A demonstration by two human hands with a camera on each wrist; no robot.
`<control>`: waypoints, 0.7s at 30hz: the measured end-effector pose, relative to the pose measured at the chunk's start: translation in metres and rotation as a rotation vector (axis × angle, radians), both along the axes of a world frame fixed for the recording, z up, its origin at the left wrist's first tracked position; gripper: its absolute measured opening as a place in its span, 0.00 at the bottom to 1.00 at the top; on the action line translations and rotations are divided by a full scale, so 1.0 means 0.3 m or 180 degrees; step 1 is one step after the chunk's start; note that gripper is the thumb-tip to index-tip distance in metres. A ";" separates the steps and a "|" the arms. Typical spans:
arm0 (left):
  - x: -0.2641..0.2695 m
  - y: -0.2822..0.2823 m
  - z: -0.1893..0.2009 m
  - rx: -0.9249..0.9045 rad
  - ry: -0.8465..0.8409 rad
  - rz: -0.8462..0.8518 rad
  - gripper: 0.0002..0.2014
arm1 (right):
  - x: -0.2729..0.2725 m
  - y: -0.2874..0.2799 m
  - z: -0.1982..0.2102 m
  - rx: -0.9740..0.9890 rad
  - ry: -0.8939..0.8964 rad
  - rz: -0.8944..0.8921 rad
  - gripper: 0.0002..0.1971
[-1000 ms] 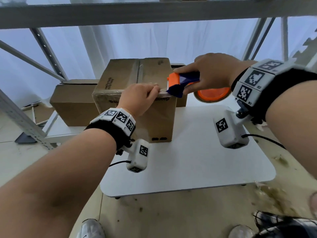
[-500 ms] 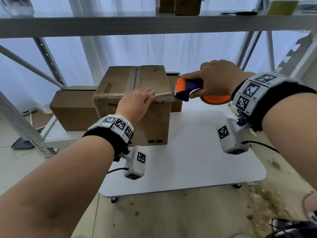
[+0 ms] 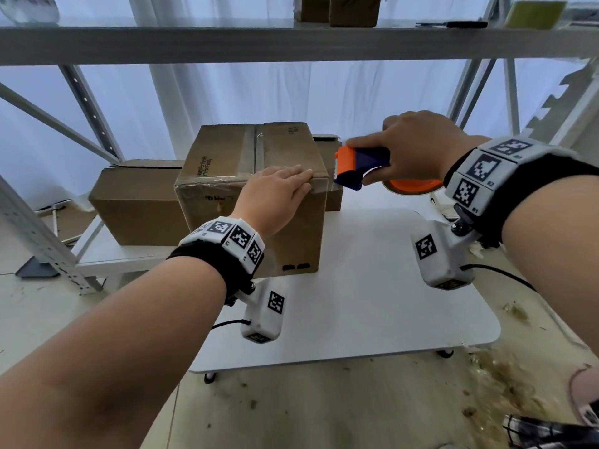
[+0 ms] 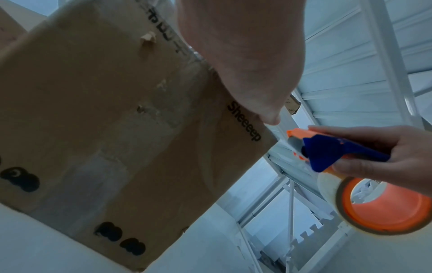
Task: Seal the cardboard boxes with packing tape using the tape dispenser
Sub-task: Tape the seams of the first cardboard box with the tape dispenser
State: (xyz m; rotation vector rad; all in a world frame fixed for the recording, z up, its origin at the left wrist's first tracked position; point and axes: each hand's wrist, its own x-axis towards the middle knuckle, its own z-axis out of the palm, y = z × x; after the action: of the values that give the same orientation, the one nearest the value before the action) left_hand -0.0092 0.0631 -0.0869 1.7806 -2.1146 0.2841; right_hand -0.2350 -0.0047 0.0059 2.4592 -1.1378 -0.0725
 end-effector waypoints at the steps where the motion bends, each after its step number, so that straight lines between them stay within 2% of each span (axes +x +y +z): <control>1: -0.002 0.003 -0.007 -0.0017 0.0011 0.0017 0.22 | -0.008 0.000 0.005 -0.0037 -0.0023 0.0043 0.37; 9: 0.004 0.007 0.000 0.0143 0.0579 -0.0097 0.25 | -0.016 0.016 0.056 -0.0425 0.0047 0.0224 0.39; 14: 0.000 0.009 0.004 0.0297 0.0340 -0.0008 0.25 | -0.019 -0.001 -0.005 -0.0187 -0.0086 0.0014 0.37; 21: -0.008 0.015 -0.025 0.0178 0.0078 0.0146 0.24 | -0.036 -0.027 -0.084 0.0034 -0.0385 -0.0052 0.37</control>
State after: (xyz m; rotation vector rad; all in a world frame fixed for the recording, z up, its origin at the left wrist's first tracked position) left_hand -0.0116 0.0676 -0.0943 1.8565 -2.0865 0.2160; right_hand -0.2459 -0.0127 -0.0194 2.4931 -1.2107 0.0664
